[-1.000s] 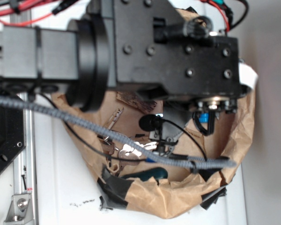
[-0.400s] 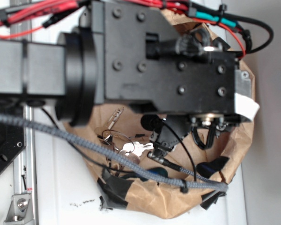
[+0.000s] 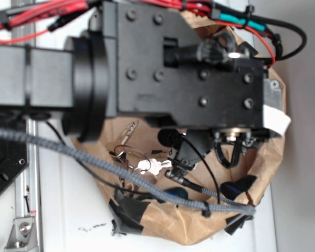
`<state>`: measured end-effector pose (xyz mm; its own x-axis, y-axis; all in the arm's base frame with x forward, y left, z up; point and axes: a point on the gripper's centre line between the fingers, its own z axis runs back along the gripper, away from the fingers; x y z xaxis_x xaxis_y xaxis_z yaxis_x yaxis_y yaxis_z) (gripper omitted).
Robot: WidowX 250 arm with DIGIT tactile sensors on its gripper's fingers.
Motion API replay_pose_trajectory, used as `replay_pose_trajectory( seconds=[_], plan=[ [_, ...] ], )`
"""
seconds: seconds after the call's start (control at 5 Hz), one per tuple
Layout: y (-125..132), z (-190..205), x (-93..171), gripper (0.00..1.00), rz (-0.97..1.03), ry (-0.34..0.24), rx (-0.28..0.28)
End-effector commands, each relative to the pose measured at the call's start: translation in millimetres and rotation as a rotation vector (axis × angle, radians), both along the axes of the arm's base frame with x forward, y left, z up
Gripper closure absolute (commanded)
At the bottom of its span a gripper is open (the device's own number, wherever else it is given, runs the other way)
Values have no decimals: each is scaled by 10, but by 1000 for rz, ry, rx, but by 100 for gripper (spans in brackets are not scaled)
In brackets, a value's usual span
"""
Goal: Grab the blue bottle.
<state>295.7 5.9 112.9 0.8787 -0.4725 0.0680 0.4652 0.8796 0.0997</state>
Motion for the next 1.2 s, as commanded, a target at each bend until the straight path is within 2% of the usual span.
replay_pose_trajectory(
  seconds=[0.0, 0.8, 1.0],
  plan=[
    [-15, 188, 22, 0, -23, -64, 3],
    [-15, 188, 22, 0, -23, -64, 3],
    [270, 54, 81, 0, 37, 4, -19]
  ],
)
